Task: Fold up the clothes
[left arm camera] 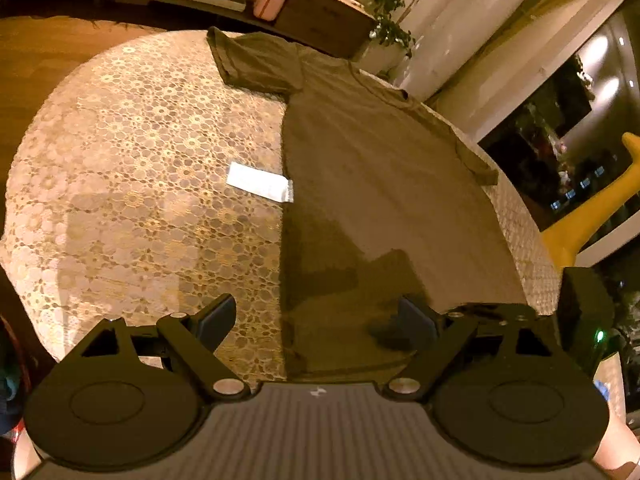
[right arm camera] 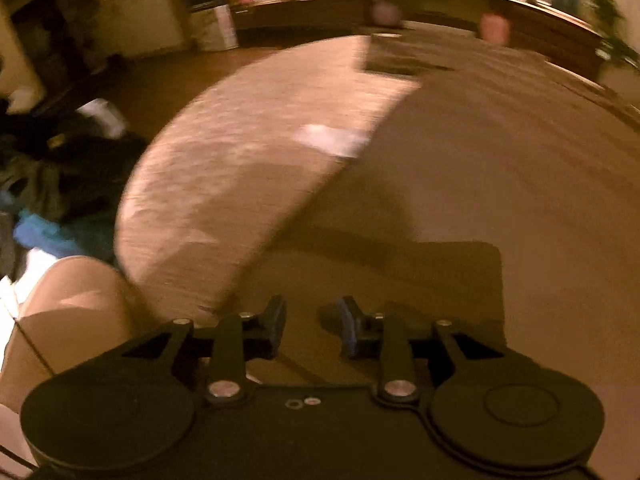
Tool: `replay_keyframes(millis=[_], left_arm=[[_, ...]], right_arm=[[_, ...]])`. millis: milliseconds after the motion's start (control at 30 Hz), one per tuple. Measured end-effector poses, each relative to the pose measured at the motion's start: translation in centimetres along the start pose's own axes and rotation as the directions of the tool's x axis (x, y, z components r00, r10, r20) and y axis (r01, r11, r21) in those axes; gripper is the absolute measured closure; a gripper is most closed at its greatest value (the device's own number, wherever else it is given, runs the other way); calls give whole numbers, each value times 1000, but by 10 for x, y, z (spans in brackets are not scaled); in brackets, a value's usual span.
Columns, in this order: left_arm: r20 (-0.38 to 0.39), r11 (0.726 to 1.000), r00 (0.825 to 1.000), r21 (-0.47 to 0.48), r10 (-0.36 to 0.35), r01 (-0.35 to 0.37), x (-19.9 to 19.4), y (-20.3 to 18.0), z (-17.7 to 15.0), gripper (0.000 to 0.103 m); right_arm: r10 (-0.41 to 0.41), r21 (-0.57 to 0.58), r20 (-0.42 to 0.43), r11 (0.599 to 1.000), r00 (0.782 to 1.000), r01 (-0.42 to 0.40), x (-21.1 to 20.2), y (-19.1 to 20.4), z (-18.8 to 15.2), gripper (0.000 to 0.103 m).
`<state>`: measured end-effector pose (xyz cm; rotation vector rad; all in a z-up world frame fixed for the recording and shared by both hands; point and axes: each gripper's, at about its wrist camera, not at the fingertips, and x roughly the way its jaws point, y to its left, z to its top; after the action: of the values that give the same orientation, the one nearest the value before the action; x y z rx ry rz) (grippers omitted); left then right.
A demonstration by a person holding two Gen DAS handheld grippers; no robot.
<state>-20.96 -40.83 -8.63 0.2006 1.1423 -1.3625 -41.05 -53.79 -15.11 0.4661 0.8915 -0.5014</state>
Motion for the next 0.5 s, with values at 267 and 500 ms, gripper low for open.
replay_keyframes(millis=[267, 500], left_arm=[[-33, 1000, 999, 26, 17, -16, 15, -21, 0, 14], [-42, 999, 998, 2, 44, -44, 27, -28, 5, 14]], right_arm=[[-155, 247, 14, 958, 988, 147, -42, -109, -38, 0], [-199, 320, -16, 927, 980, 194, -49, -152, -63, 0]])
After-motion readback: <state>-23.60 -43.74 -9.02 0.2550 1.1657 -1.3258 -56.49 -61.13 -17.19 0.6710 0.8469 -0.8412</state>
